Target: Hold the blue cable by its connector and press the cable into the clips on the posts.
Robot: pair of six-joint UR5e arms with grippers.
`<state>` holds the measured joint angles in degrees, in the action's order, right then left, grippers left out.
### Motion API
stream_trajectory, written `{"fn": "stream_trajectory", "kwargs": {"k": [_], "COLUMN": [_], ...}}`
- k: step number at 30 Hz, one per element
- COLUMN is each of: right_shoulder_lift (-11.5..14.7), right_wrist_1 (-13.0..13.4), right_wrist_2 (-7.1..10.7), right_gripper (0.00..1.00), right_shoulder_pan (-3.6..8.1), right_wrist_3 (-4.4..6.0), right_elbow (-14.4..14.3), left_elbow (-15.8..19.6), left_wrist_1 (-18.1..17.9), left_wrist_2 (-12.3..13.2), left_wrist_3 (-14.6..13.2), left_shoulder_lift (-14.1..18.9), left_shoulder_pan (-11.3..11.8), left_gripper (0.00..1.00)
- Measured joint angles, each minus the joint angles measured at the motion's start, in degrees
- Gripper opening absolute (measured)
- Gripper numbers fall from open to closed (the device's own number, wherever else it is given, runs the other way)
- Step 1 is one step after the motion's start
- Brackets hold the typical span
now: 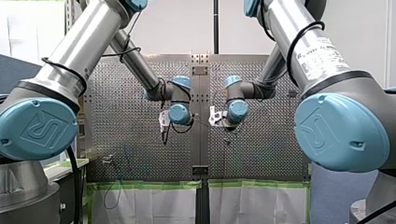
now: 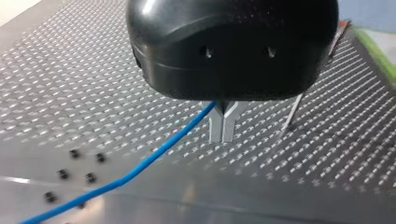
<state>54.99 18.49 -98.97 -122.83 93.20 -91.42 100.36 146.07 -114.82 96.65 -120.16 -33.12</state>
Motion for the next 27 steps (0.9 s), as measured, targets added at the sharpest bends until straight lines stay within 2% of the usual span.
{"fn": "stream_trajectory", "kwargs": {"k": [10,15,20,27], "right_shoulder_lift": [0.00,0.01,0.00,0.00], "right_wrist_1": [4.77,7.69,10.28,14.02], "right_wrist_2": [-0.01,0.00,0.22,2.16], "right_gripper": [0.00,0.00,0.00,0.00], "right_shoulder_pan": [1.57,2.37,3.59,5.30], "right_wrist_3": [0.53,1.06,1.47,1.54], "right_elbow": [-5.25,-8.17,-10.78,-14.52], "left_elbow": [-0.01,-0.01,-0.01,-0.01], "left_wrist_1": [-2.88,-4.89,-6.25,-7.54], "left_wrist_2": [-0.53,0.10,0.79,1.16], "left_wrist_3": [1.17,0.84,1.09,2.12], "left_shoulder_lift": [-4.53,-7.31,-8.50,-9.97], "left_shoulder_pan": [-2.12,-3.15,-4.29,-5.10], "left_gripper": [0.00,0.00,0.00,0.00]}}
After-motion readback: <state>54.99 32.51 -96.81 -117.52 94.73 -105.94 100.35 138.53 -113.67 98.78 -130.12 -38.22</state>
